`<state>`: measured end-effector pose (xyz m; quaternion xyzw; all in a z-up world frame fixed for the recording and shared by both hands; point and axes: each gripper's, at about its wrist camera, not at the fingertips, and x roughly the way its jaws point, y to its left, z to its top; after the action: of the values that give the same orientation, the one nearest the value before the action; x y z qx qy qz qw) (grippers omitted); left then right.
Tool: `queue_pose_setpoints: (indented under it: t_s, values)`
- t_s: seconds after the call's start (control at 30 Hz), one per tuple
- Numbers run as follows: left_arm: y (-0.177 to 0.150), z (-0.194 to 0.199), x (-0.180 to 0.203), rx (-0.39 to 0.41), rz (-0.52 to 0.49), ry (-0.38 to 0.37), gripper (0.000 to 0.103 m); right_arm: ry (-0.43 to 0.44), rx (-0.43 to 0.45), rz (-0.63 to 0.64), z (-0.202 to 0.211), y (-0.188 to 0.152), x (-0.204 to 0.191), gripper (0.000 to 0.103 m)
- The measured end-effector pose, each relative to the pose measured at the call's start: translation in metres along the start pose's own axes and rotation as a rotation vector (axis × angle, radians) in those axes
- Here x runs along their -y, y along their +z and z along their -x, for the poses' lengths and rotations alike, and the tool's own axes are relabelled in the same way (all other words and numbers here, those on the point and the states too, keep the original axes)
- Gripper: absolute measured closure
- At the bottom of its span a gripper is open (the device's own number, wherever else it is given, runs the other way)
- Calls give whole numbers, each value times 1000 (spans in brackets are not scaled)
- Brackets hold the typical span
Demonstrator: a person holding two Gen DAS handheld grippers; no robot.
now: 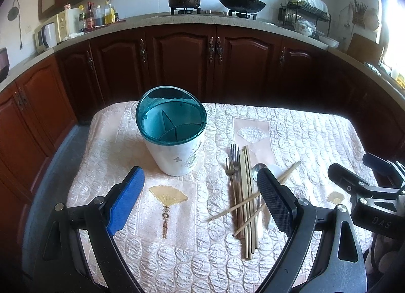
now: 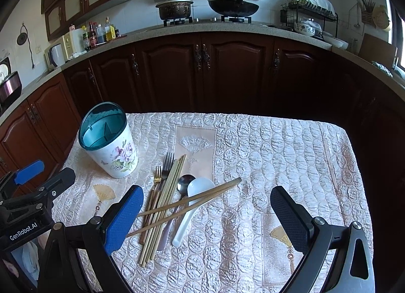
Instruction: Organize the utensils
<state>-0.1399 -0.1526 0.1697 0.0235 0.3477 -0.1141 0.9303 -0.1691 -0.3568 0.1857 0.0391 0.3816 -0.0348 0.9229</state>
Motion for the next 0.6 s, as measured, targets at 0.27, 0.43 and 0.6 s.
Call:
queue_pose_setpoints:
  t_s: [0.27,0.43,0.6]
  values:
    - [0,-4,-1,-10,-5,0,12,0,-18,3,-6,-1,0,2]
    - [-1,-7,1,-22,-16,-13,12,-3,-25,5,-8,-2,1,2]
    - [-2,-9,4,-25,-25,-21,12,-5,-28,3,-10,-2,1,2]
